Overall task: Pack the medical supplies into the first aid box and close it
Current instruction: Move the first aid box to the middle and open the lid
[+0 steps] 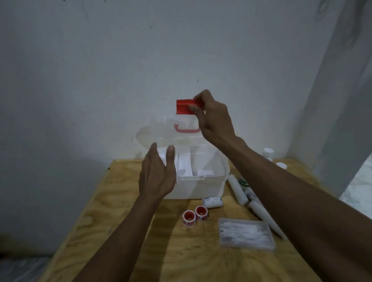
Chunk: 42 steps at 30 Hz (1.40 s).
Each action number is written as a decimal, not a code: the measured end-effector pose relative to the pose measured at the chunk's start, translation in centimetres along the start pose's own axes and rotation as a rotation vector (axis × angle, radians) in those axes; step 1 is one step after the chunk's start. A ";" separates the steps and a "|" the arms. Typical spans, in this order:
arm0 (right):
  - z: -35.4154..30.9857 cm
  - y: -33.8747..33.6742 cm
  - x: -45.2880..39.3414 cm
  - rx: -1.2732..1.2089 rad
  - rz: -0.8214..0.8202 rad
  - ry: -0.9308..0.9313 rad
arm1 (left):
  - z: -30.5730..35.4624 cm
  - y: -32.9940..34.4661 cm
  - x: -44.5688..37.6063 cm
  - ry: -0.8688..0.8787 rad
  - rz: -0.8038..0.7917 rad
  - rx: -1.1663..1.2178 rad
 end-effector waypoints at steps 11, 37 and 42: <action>2.7 3.4 -5.6 0.106 0.094 0.099 | -0.2 1.7 -1.9 0.224 -0.286 -0.487; 4.6 2.0 -3.0 0.347 -0.045 -0.044 | 0.3 2.5 -2.6 0.251 -0.340 -0.604; 2.6 -2.3 0.4 0.176 -0.161 0.032 | 0.7 2.3 -2.5 0.264 -0.317 -0.607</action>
Point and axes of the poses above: each hand's wrist, its own x-axis away from the middle knuckle, its own y-axis out of the palm, z = x × y, the point moved 5 cm from there along -x, towards the middle knuckle, and after that the axes turned 6 degrees about z, right-handed, at the moved point
